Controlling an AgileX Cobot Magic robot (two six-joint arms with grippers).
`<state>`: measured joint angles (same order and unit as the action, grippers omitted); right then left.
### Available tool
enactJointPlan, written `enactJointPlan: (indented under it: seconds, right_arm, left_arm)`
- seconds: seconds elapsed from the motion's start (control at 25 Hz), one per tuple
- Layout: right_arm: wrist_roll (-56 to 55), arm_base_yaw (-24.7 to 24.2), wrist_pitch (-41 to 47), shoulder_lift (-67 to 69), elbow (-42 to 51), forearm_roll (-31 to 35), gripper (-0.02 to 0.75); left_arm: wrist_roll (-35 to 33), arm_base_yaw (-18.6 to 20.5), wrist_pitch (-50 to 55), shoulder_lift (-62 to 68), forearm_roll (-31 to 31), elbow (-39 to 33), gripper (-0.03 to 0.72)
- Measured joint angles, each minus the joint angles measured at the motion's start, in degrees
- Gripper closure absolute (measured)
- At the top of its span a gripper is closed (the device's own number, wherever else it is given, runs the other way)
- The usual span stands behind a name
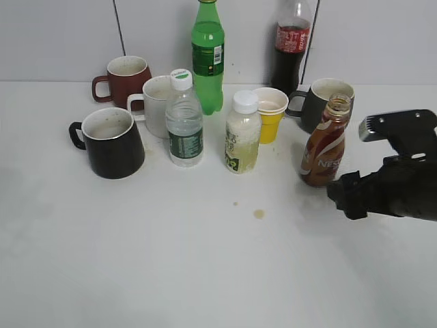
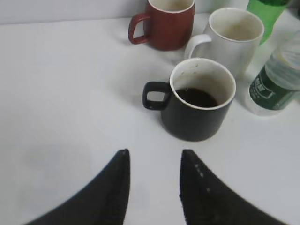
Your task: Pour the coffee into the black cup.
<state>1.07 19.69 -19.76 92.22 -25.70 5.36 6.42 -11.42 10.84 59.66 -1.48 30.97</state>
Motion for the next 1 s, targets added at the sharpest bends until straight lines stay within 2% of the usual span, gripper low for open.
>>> enactJointPlan:
  seconds: [0.16, 0.36, 0.52, 0.72, 0.88, 1.0]
  right_arm:
    - [-0.1, 0.0, 19.8, -13.9, -1.2, 0.0, 0.142]
    - [-0.1, 0.0, 47.0, -32.0, -5.4, -0.2, 0.142]
    - [-0.1, 0.0, 61.2, -46.0, -6.6, -0.1, 0.142]
    - [0.1, 0.0, 75.6, -62.1, -6.6, -0.6, 0.144]
    - [0.1, 0.0, 80.9, -74.3, -5.6, -1.0, 0.145]
    - [0.1, 0.0, 81.6, -81.3, -5.4, -1.1, 0.145]
  left_arm:
    - [0.0, 0.0, 17.5, -9.0, -0.1, 3.9, 0.406]
    - [0.0, 0.0, 35.4, -22.7, -0.1, 4.3, 0.406]
    - [-1.2, 0.0, 45.5, -32.9, 0.3, 4.3, 0.406]
    - [-3.4, 0.0, 52.9, -44.9, 0.4, 4.3, 0.407]
    - [-3.6, 0.0, 53.7, -52.2, 0.4, 4.3, 0.407]
    - [-3.6, 0.0, 53.3, -54.6, 0.4, 3.4, 0.412]
